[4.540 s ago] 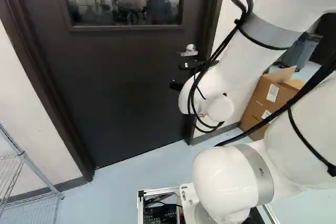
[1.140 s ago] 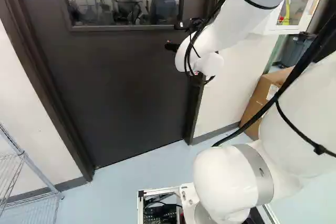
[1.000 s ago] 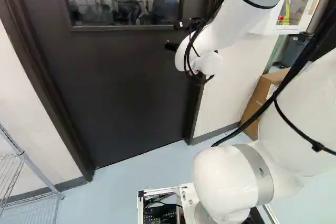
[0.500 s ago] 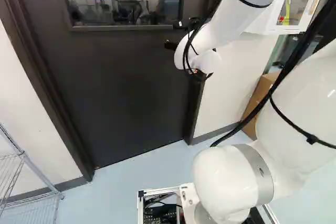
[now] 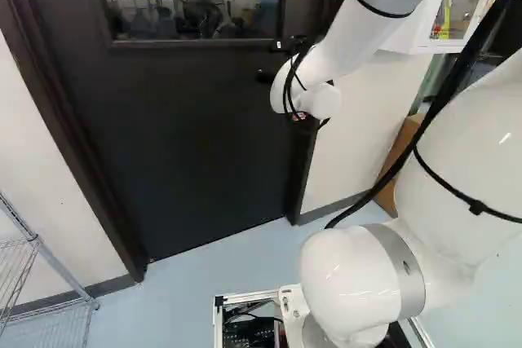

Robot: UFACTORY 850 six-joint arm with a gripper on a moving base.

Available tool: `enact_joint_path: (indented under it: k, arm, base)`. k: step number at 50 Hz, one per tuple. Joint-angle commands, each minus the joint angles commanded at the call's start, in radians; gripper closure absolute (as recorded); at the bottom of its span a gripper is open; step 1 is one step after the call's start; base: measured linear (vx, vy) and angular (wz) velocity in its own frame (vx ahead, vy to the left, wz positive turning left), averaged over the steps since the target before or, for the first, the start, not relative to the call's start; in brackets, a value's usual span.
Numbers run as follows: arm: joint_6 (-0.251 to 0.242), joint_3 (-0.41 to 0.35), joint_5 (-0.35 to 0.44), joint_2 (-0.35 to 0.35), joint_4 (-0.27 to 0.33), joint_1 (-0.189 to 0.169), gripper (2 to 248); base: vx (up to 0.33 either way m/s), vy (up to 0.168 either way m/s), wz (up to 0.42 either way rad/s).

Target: Open the door and move inside

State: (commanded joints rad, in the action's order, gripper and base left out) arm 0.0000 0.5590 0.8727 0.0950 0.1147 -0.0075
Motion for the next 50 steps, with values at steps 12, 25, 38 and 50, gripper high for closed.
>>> enact_joint_path:
  k: [12,25,38,50]
  arm:
    - [0.000,0.003,0.000,-0.031,0.000,0.000,3]
    - [0.000,0.010,0.000,-0.069,0.000,0.000,3]
    - [0.000,0.009,0.000,-0.098,0.000,0.000,3]
    - [0.000,0.005,0.000,-0.122,0.000,0.000,3]
  base:
    - [0.000,0.000,0.000]
    - [0.000,0.000,0.000]
    - [0.000,0.000,0.000]
    - [0.000,0.000,0.000]
